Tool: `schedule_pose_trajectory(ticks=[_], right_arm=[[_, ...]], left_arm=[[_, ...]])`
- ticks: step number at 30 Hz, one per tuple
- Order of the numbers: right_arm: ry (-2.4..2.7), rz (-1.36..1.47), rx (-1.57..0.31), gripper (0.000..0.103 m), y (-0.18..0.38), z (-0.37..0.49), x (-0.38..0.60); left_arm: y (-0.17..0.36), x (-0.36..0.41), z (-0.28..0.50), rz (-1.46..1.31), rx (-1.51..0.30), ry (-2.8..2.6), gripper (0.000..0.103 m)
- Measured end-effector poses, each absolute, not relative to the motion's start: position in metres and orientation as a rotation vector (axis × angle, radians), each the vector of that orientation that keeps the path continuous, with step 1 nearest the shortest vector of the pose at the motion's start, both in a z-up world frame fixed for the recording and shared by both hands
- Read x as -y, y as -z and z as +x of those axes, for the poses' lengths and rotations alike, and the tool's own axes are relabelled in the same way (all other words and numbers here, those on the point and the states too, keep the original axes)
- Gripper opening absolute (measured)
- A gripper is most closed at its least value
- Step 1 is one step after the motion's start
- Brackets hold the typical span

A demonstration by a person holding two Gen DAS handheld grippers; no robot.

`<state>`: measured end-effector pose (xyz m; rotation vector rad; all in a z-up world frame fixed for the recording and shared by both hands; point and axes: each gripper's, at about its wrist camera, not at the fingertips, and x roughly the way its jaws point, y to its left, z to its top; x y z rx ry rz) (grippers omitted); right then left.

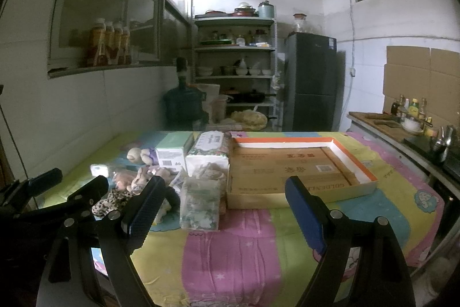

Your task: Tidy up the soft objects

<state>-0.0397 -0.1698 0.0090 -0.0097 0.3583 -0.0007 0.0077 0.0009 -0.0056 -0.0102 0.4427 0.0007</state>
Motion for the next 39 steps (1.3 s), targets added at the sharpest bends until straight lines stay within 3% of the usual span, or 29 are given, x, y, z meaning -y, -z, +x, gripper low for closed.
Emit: schedule_pose_trajectory(ticks=[27,39], right_arm=[[-0.017,-0.007,-0.365,0.087,-0.006,-0.043,0.155],[-0.099,0.033,-0.466,0.087,0.023,-0.015,0.162]], left_arm=[[0.007,-0.002,0.007,-0.018,-0.444,-0.001,0.08],[0.04,-0.035,0.0,-0.106,-0.44,-0.017,0.08]])
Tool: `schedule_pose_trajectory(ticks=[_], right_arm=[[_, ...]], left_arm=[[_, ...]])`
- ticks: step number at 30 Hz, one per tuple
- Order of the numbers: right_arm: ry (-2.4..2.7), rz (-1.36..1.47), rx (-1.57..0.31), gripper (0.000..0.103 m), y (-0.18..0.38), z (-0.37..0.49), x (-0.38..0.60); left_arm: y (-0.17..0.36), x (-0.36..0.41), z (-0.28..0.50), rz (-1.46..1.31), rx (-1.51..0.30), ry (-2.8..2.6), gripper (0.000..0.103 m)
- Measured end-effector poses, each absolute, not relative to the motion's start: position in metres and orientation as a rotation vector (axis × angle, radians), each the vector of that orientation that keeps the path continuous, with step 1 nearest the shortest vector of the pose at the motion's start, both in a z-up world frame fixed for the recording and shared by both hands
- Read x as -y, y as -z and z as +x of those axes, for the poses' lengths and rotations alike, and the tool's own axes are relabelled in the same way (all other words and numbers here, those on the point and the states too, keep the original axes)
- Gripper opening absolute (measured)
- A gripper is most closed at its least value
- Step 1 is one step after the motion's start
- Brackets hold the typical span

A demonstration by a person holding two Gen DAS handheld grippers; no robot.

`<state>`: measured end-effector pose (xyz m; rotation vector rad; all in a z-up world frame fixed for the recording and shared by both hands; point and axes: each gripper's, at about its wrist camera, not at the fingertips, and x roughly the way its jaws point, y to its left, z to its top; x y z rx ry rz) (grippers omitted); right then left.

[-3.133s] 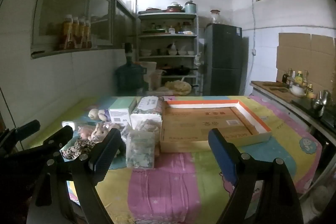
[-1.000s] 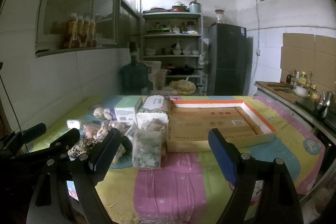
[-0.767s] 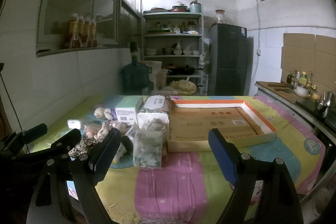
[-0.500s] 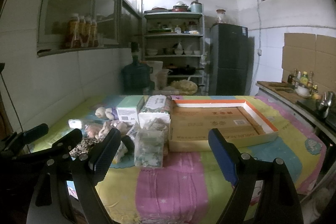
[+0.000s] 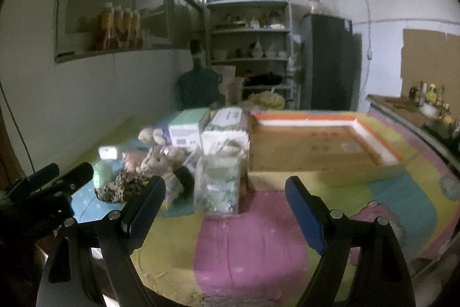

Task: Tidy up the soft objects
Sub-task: 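Grasp the leopard-print cloth with the left tool while the right tool grasps the green-printed wipes pack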

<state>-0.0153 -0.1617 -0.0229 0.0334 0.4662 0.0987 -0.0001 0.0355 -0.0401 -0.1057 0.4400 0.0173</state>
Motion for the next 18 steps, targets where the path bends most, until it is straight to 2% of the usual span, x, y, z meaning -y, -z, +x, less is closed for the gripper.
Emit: schedule_pose_trajectory(ticks=[18], right_arm=[[-0.104,0.083,-0.619,0.086,0.079,0.049,0.159]], left_arm=[[0.074,-0.058,0.03,-0.158,-0.481,0.139,0.08]])
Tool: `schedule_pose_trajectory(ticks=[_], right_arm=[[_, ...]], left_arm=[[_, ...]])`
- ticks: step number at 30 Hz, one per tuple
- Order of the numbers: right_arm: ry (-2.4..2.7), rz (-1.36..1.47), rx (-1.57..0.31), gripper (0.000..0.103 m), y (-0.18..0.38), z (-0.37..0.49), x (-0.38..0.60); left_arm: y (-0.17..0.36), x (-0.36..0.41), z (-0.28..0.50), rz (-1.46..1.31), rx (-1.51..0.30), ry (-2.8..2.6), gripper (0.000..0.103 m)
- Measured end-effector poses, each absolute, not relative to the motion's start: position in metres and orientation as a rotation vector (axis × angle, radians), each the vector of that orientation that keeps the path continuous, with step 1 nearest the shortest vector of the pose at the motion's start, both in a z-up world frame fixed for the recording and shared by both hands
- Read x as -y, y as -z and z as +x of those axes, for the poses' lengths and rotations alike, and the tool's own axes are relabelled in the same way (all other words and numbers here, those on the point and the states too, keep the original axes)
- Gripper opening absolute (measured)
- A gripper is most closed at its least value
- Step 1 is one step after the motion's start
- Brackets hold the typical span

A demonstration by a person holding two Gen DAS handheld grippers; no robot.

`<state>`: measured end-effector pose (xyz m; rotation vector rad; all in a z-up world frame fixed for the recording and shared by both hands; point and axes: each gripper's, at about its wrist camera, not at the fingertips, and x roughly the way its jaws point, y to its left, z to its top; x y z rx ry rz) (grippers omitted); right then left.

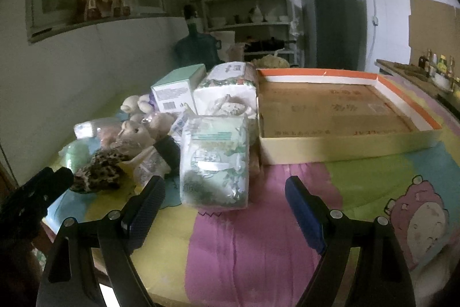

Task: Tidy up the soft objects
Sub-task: 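Grasp the leopard-print cloth with the left tool while the right tool grasps the green-printed wipes pack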

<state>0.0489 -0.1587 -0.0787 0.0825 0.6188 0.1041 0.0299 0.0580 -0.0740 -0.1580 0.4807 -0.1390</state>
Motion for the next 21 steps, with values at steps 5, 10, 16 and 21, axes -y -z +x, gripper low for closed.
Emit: schedule_pose_trajectory(ticks=[5,10,16,21], right_arm=[[-0.105,0.089,-0.637,0.086,0.085,0.058,0.159],[-0.114,0.098,-0.65,0.086,0.09,0.064,0.16],[-0.133,0.103,-0.663,0.086,0.095,0.07,0.16],[-0.179,0.12,-0.666,0.053,0.097,0.071,0.161]], left_arm=[[0.077,-0.045,0.036,-0.108,-0.476,0.185,0.073],[0.085,-0.037,0.046,-0.041,-0.495,0.179,0.058],[0.099,-0.037,0.055,-0.021,-0.536,0.178,0.026],[0.1,-0.046,0.054,-0.082,-0.529,0.191,0.011]])
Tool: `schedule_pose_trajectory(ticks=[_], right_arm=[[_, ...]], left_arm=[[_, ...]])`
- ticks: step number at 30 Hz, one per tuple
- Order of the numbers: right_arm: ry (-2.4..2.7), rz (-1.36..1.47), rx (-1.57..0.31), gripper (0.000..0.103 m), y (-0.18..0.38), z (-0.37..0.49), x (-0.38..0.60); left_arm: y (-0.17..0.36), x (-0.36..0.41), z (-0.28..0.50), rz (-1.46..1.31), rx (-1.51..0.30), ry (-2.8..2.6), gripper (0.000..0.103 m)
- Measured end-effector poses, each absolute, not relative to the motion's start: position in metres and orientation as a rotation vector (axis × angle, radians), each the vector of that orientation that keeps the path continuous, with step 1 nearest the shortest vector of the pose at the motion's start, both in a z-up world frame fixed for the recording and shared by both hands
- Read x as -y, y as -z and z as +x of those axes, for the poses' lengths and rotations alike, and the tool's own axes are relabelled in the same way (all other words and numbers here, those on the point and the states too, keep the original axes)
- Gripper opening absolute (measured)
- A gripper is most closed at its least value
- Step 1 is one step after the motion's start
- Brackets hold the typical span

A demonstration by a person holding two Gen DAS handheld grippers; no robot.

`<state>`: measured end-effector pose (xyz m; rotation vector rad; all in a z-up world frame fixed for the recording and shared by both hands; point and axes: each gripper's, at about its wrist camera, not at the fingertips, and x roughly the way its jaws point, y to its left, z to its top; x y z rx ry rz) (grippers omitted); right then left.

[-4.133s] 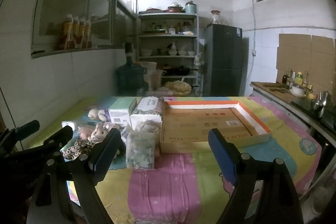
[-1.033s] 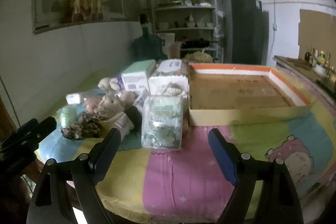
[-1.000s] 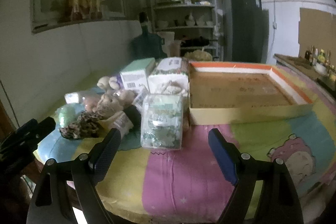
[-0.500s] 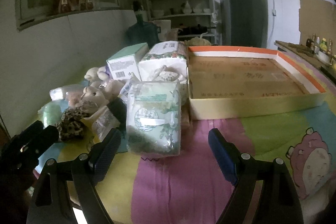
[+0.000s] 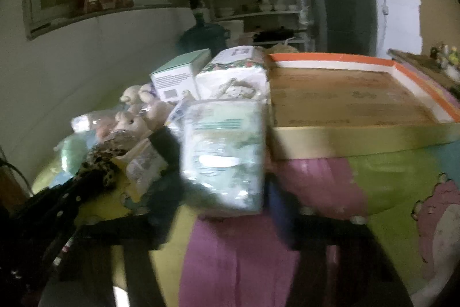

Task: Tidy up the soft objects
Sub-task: 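Grasp the leopard-print cloth with the left tool while the right tool grasps the green-printed wipes pack, then lift and carry the cloth and wipes pack toward the cardboard tray with both tools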

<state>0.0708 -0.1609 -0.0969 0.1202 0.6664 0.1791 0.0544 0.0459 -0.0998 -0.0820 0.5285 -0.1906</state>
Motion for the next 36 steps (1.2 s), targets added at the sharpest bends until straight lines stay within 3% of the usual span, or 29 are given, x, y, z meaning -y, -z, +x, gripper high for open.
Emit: schedule_pose_trajectory(ticks=[24,36], right_arm=[[-0.191,0.123,-0.547,0.05,0.062,0.038,0.168],[-0.147,0.131,-0.475,0.05,0.036,0.023,0.199]], left_arm=[[0.045,-0.052,0.029,-0.144,-0.388,0.178,0.009],[0.011,-0.01,0.031,-0.12,-0.316,0.256,0.009]])
